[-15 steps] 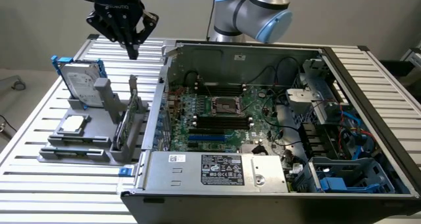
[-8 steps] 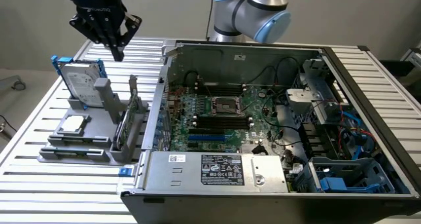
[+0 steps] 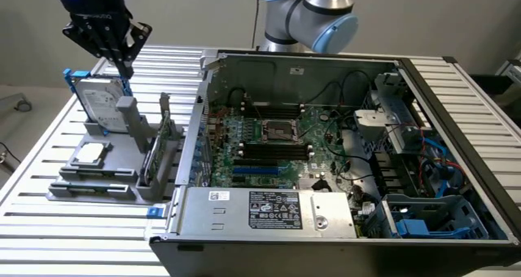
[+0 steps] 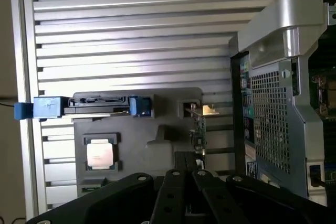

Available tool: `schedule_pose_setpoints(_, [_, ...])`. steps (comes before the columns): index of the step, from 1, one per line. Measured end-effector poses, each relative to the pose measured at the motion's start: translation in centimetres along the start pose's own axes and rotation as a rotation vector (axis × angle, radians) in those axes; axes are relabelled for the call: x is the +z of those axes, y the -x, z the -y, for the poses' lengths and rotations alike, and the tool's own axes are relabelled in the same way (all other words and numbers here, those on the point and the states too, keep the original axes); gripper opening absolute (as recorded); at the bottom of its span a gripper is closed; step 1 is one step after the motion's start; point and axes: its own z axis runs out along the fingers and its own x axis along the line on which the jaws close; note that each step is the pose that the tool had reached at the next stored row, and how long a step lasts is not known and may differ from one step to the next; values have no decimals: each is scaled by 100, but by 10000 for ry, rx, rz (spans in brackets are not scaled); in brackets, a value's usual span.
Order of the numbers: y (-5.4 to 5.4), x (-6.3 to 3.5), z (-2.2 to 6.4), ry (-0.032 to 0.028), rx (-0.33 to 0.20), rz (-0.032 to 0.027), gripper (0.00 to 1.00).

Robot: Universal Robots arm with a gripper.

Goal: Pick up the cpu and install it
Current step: 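Reach for the cpu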

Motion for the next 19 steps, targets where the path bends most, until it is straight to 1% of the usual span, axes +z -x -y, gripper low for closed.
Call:
schedule_pose_setpoints(6, [-272,55,24,-1,0,0,11])
schedule_pose_setpoints(12, [-546,131,49,-6,0,-5,11])
schedule_pose_setpoints(19, [-863,214,78,-12,2,-35,11])
